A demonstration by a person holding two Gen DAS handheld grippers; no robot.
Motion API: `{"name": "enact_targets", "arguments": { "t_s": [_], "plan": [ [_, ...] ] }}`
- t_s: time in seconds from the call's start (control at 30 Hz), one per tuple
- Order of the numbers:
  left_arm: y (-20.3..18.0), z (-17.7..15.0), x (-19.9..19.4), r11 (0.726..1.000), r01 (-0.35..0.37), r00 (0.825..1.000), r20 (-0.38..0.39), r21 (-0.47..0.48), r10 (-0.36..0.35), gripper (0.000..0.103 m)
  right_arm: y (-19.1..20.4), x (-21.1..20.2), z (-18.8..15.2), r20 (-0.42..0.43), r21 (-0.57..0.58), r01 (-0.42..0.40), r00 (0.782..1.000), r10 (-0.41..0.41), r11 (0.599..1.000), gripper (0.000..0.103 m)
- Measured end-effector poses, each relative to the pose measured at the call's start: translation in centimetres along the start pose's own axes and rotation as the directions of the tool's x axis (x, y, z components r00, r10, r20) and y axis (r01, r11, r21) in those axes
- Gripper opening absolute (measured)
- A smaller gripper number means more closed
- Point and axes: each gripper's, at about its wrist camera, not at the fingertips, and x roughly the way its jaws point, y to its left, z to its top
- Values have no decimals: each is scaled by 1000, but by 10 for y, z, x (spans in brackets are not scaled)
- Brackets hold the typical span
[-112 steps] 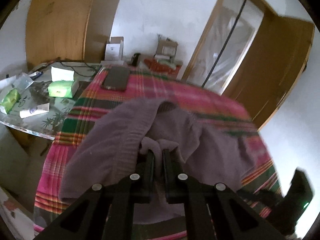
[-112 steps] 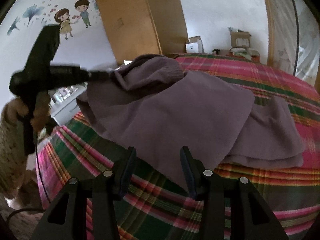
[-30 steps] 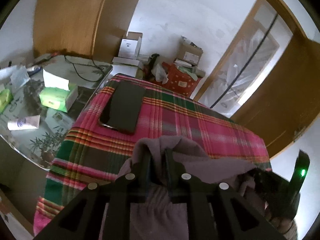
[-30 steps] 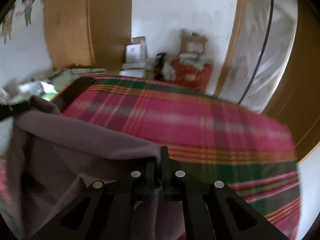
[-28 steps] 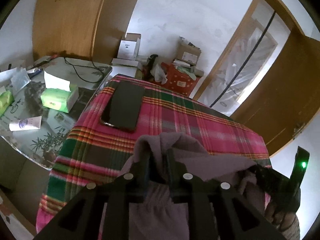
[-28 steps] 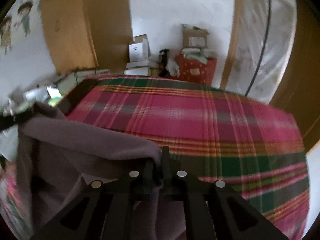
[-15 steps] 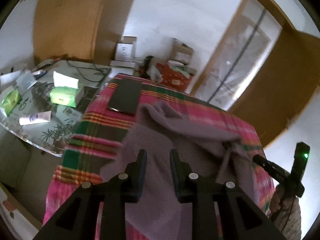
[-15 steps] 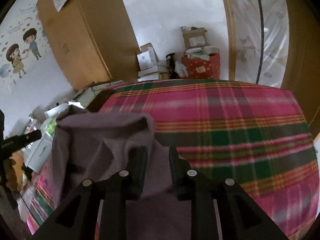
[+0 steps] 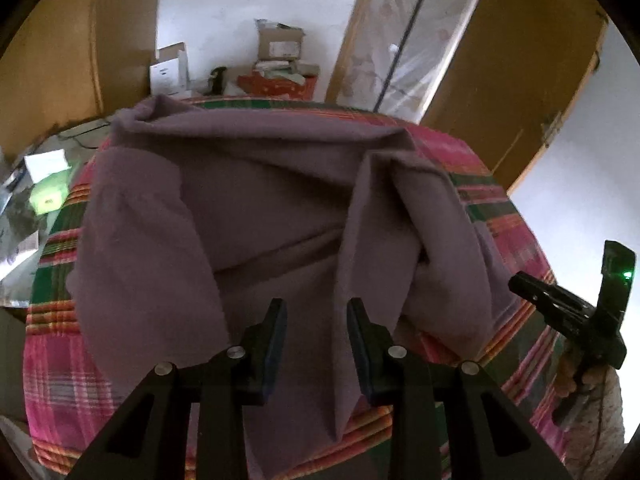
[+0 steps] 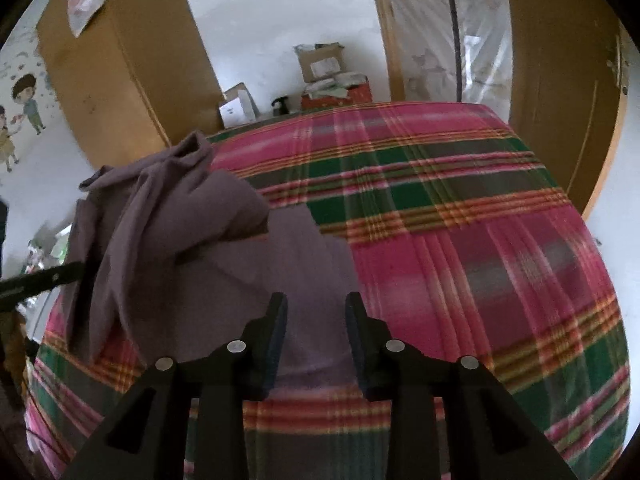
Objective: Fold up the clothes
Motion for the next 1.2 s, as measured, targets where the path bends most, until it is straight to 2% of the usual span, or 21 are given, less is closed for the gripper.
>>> {"name": "enact_targets", "arguments": {
  "t_s": [0.1, 0.3, 0.37, 0.4, 0.47, 0.57, 0.77, 0.93, 1.1, 1.2],
  "plan": [
    [-2, -1, 14, 1000, -24, 999, -29, -10, 24, 32, 2, 5, -5, -15, -20, 24, 1000, -24, 1000, 32],
    [-2, 0, 26, 998, -2, 999, -49, -56, -1, 32, 13, 18, 0, -5, -75, 36, 999, -36, 997, 32],
    [-2, 0, 28, 998, -2, 999, -51, -67, -2, 32, 20, 20, 1, 7, -131, 66, 998, -66, 989, 21],
    [-3, -1, 28, 998, 2, 999, -49, -68, -5, 31, 24, 20, 1, 17, -167, 90, 996, -88, 982, 12],
    [-4, -2, 27, 998, 12, 999, -42, -66, -15, 19, 29, 16, 1, 42, -198, 101, 995, -94, 975, 7],
    [-4, -2, 25, 998, 27, 999, -27, -53, -29, 10, 27, 6, 6, 88, -184, 87, 994, -72, 979, 5],
    [-5, -6, 17, 998, 48, 999, 2, -48, -48, 3, 8, -21, 24, 171, -76, 68, 984, -54, 995, 4],
    [-7, -10, 4, 996, 70, 997, 44, -59, -68, 3, -7, -41, 40, 239, -23, 105, 966, -97, 994, 4],
    [-7, -12, -3, 995, 87, 995, 50, -52, -84, 3, -21, -45, 59, 268, 12, 155, 951, -152, 988, 4],
    [-7, -14, -3, 993, 106, 994, 46, -48, -104, 3, -29, -42, 74, 288, 24, 208, 935, -207, 978, 4]
  ]
}}
